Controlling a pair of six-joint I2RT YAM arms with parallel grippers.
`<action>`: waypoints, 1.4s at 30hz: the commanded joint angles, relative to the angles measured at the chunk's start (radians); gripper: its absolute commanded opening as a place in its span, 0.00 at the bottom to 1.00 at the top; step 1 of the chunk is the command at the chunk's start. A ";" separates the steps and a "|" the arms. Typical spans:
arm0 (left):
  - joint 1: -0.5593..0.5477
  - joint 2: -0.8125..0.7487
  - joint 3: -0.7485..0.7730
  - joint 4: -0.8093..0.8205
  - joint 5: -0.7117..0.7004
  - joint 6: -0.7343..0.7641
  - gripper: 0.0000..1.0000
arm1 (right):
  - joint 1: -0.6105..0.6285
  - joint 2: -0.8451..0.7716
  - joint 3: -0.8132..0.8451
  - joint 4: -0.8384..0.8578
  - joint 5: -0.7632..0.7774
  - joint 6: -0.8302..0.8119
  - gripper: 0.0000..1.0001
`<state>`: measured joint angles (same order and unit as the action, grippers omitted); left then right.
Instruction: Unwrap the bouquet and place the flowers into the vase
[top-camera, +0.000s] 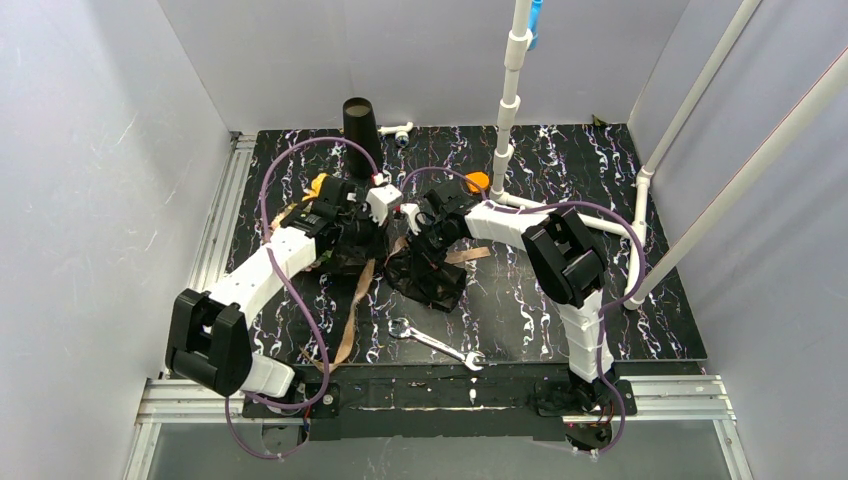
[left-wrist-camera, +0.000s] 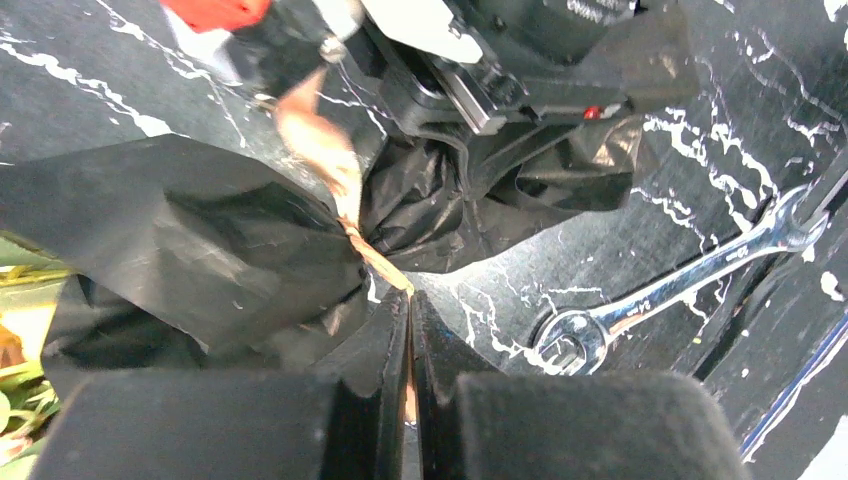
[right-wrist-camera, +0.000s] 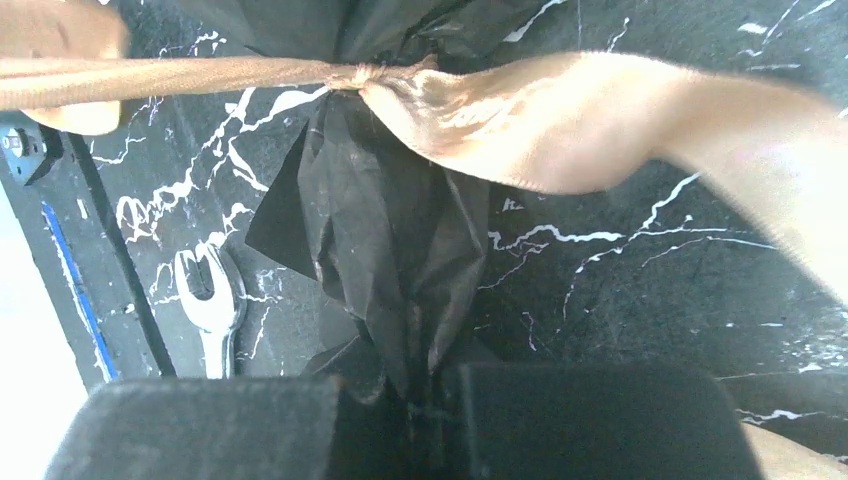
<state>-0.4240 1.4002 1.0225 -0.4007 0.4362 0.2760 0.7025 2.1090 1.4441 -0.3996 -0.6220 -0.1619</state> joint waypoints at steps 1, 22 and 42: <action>-0.004 -0.061 0.070 -0.021 0.122 -0.051 0.00 | -0.027 0.066 -0.043 -0.061 0.307 -0.003 0.01; 0.031 -0.071 0.018 -0.079 0.115 0.144 0.00 | -0.044 0.059 -0.068 -0.046 0.297 0.014 0.01; 0.037 -0.051 -0.005 -0.211 0.172 0.344 0.00 | -0.062 0.063 -0.061 -0.045 0.296 0.020 0.01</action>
<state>-0.3988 1.3613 1.1736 -0.4793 0.5522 0.5014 0.6823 2.1025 1.4353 -0.3653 -0.5823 -0.1242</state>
